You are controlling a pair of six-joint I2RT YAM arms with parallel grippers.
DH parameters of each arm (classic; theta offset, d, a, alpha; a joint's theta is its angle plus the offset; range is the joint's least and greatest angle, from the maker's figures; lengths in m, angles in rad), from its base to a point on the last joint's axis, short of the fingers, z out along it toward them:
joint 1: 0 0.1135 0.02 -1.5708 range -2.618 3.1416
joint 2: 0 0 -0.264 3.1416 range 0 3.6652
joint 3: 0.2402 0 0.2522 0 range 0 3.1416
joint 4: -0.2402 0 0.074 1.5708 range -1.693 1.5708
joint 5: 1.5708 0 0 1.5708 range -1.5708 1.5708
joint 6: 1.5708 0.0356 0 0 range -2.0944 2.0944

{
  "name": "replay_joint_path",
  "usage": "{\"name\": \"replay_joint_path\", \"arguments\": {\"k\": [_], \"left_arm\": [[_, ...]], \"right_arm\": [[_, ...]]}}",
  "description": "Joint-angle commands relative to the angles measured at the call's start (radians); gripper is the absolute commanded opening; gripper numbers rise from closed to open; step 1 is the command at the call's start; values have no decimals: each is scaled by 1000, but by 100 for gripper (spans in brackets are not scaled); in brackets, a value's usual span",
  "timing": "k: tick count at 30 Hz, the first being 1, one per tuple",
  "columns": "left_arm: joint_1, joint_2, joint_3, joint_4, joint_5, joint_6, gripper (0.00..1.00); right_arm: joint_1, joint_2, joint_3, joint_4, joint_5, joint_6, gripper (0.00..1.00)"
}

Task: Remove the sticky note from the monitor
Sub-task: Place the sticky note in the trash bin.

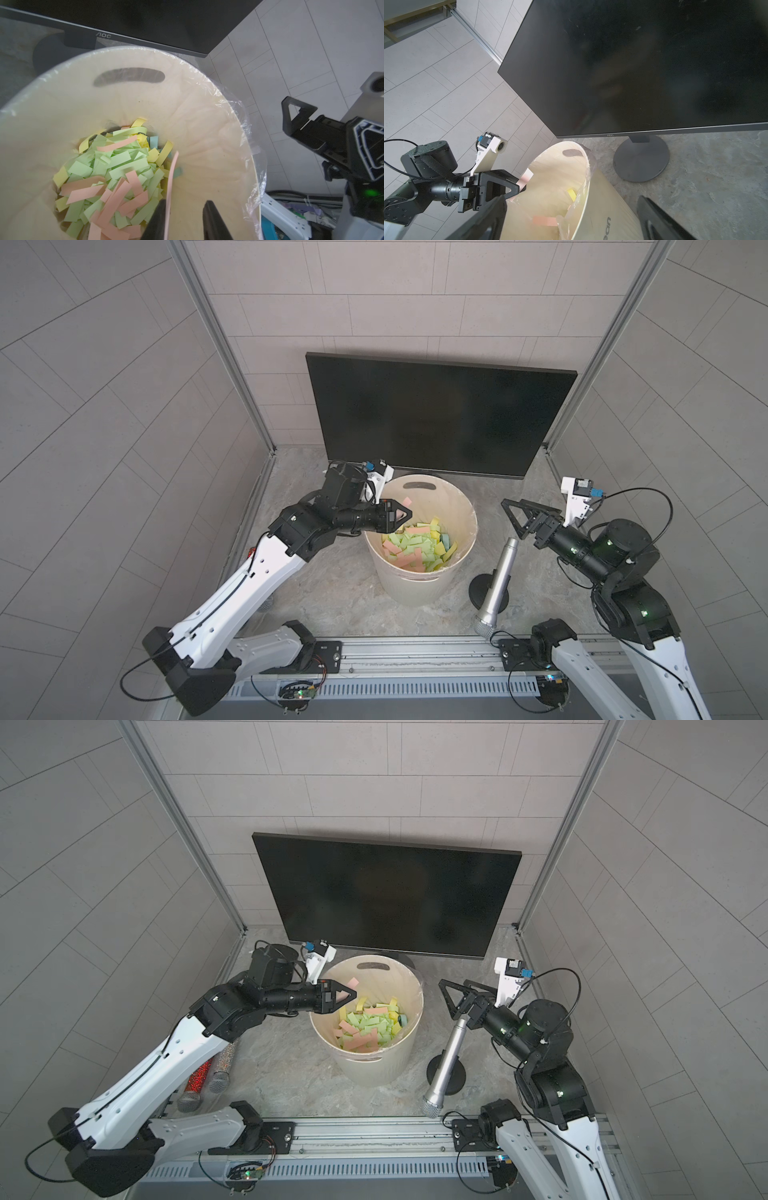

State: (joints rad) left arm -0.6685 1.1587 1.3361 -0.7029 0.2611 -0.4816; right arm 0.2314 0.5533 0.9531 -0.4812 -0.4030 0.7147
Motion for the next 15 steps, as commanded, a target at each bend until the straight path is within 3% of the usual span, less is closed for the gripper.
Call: {"name": "replay_joint_path", "arguments": {"k": [1, 4, 12, 15], "left_arm": [[-9, 9, 41, -51, -5, 56, 48], [-15, 25, 75, -79, -26, 97, 57], [-32, 67, 144, -107, 2, 167, 56], [-33, 74, 153, -94, 44, 185, 59]], "right_arm": [[0, -13, -10, -10, 13, 2, 100], [0, -11, -13, -9, 14, 3, 100], [1, 17, -14, 27, -37, 42, 100], [1, 80, -2, 84, -128, 107, 92]]}}
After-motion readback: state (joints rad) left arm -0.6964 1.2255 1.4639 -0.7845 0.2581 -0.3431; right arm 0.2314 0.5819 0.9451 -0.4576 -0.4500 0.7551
